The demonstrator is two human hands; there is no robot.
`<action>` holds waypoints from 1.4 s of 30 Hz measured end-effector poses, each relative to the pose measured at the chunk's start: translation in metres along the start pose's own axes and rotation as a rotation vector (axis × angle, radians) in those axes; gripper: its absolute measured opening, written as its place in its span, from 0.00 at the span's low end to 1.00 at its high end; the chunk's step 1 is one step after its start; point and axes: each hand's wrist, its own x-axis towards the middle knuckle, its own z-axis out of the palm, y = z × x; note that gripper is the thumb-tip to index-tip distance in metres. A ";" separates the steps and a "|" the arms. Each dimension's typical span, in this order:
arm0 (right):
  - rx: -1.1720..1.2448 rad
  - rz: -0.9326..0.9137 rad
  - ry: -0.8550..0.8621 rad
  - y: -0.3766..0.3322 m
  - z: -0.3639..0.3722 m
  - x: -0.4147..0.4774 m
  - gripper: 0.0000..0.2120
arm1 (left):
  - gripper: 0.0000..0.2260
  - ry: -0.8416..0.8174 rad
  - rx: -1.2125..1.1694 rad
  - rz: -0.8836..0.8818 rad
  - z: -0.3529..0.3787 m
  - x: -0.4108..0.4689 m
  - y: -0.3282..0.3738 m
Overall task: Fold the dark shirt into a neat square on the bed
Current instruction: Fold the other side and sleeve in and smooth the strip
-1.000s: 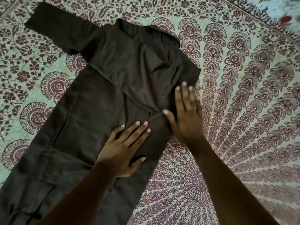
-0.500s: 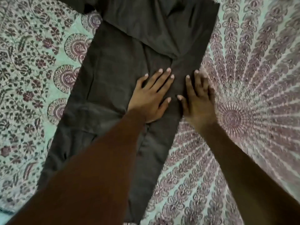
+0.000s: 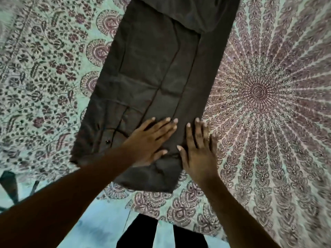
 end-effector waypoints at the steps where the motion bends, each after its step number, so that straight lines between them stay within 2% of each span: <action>1: -0.007 -0.022 -0.014 -0.005 0.002 -0.012 0.35 | 0.38 -0.011 -0.013 0.002 0.001 -0.013 0.003; 7: -0.026 -0.196 -0.120 -0.020 0.011 -0.069 0.37 | 0.51 -0.069 0.001 -0.012 -0.002 -0.033 0.007; 11: -0.052 -0.215 -0.028 -0.006 -0.001 -0.042 0.35 | 0.54 -0.067 0.023 -0.001 0.000 -0.032 0.007; 15: -0.052 -0.093 -0.020 0.011 -0.013 0.017 0.38 | 0.55 -0.075 0.045 -0.018 0.001 -0.032 0.008; 18: -0.109 -0.174 -0.066 0.010 -0.006 0.010 0.40 | 0.57 -0.089 0.035 -0.033 0.000 -0.031 0.011; 23: -0.105 -0.359 -0.137 -0.004 0.005 -0.053 0.40 | 0.57 -0.131 0.017 -0.051 -0.004 -0.030 0.014; 29: -0.062 -0.264 -0.096 0.006 -0.006 -0.036 0.39 | 0.53 -0.142 -0.027 -0.082 -0.014 -0.028 0.017; 33: -0.134 -0.516 -0.153 0.014 -0.002 -0.033 0.40 | 0.54 -0.181 -0.003 -0.095 -0.020 -0.026 0.019; 37: -0.145 -0.567 -0.064 0.034 -0.015 0.003 0.37 | 0.60 -0.230 -0.028 -0.144 -0.025 -0.024 0.024; 42: -0.173 -0.555 -0.028 0.081 -0.040 0.129 0.37 | 0.73 -0.310 -0.012 -0.174 -0.035 0.006 0.022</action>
